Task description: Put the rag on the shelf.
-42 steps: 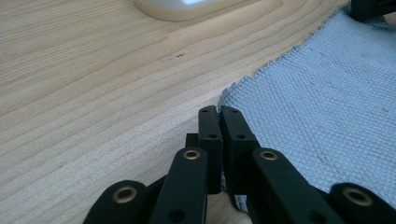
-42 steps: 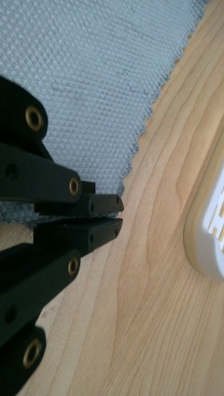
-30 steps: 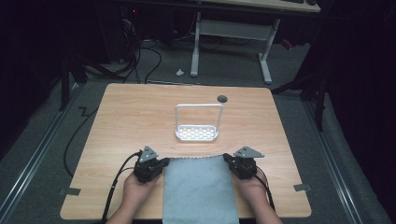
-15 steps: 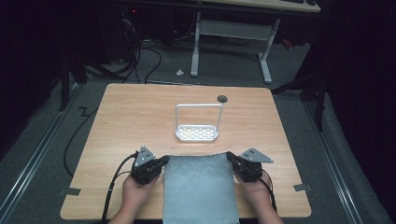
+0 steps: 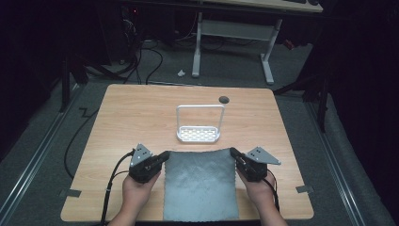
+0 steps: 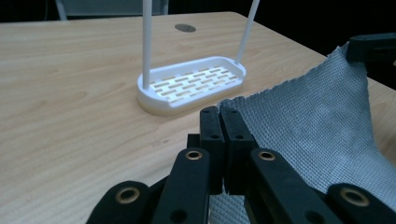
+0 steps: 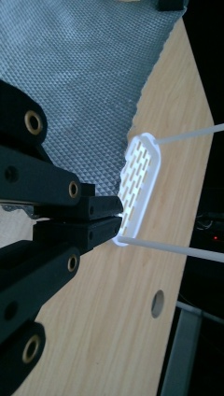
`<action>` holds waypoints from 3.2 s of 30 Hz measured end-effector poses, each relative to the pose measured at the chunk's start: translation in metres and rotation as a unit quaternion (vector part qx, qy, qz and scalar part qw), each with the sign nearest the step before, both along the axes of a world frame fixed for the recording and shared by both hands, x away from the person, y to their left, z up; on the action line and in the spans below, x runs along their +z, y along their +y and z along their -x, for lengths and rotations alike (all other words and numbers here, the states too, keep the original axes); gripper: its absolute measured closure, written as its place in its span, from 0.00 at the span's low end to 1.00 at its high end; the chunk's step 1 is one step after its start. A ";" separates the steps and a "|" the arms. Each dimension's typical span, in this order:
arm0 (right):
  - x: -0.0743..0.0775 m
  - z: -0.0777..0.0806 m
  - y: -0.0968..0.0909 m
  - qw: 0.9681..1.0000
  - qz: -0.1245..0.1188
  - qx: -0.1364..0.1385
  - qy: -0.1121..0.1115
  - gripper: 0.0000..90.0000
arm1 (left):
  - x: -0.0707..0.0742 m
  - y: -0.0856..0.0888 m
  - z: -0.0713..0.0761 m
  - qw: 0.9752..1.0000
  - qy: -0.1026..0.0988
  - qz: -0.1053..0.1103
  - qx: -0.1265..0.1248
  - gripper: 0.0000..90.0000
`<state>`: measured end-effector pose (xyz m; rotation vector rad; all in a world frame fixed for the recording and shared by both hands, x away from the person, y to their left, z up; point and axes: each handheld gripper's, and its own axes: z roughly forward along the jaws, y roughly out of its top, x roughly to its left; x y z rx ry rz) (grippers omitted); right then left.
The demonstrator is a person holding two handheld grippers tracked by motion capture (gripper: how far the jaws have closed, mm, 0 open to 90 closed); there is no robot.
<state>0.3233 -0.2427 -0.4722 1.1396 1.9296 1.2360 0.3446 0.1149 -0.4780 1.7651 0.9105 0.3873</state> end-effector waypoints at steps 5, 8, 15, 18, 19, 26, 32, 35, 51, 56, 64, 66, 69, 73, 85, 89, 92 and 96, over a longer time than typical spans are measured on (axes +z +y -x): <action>0.013 -0.005 0.000 1.000 -0.007 -0.001 -0.017 0.99 | 0.014 0.000 -0.005 1.000 -0.015 0.005 0.003 0.98; 0.020 -0.005 -0.001 1.000 -0.011 -0.002 -0.027 0.99 | 0.023 0.000 -0.006 1.000 -0.027 0.006 0.004 0.98; 0.040 -0.005 -0.002 0.998 -0.019 0.000 -0.055 0.99 | 0.040 -0.001 -0.008 0.999 -0.049 0.022 0.009 0.98; 0.047 -0.006 -0.003 0.998 -0.024 -0.003 -0.063 0.99 | 0.045 -0.002 -0.010 0.998 -0.055 0.026 0.009 0.98; 0.049 -0.007 -0.003 0.998 -0.025 -0.005 -0.065 0.99 | 0.048 -0.002 -0.011 0.998 -0.059 0.027 0.009 0.98; 0.063 -0.009 -0.005 0.996 -0.037 -0.006 -0.086 0.99 | 0.064 -0.003 -0.014 0.996 -0.081 0.031 0.012 0.99; 0.079 -0.010 -0.004 0.994 -0.039 -0.006 -0.102 1.00 | 0.077 -0.001 -0.017 0.995 -0.095 0.034 0.016 0.99; 0.086 -0.010 -0.004 0.993 -0.040 -0.004 -0.109 1.00 | 0.085 0.000 -0.019 0.994 -0.103 0.037 0.017 0.99; 0.111 -0.021 -0.004 0.991 -0.040 -0.010 -0.130 1.00 | 0.108 -0.003 -0.032 0.991 -0.129 0.034 0.023 0.99; 0.115 -0.029 -0.006 0.991 -0.049 -0.011 -0.123 1.00 | 0.112 -0.005 -0.039 0.991 -0.130 0.031 0.023 0.99; 0.131 -0.041 -0.004 0.990 -0.054 -0.016 -0.129 1.00 | 0.125 -0.008 -0.053 0.989 -0.143 0.014 0.032 0.99; 0.135 -0.047 -0.004 0.990 -0.054 -0.016 -0.133 1.00 | 0.129 -0.008 -0.059 0.988 -0.148 0.005 0.038 0.99; 0.140 -0.055 -0.003 0.990 -0.058 -0.017 -0.129 1.00 | 0.134 -0.009 -0.068 0.988 -0.148 -0.003 0.040 0.99; 0.143 -0.068 -0.001 0.990 -0.054 -0.021 -0.128 1.00 | 0.142 -0.010 -0.080 0.987 -0.156 -0.012 0.045 0.99; 0.141 -0.114 0.005 0.992 -0.052 -0.028 -0.112 1.00 | 0.143 -0.012 -0.124 0.989 -0.129 -0.006 0.073 0.99; 0.139 -0.128 0.003 0.992 -0.052 -0.034 -0.106 1.00 | 0.138 -0.015 -0.138 0.990 -0.115 -0.007 0.079 0.99; 0.137 -0.138 0.003 0.993 -0.044 -0.038 -0.101 1.00 | 0.132 -0.018 -0.148 0.991 -0.101 -0.014 0.081 0.99; 0.128 -0.150 0.004 0.995 -0.032 -0.042 -0.083 1.00 | 0.122 -0.020 -0.157 0.993 -0.078 -0.028 0.079 0.99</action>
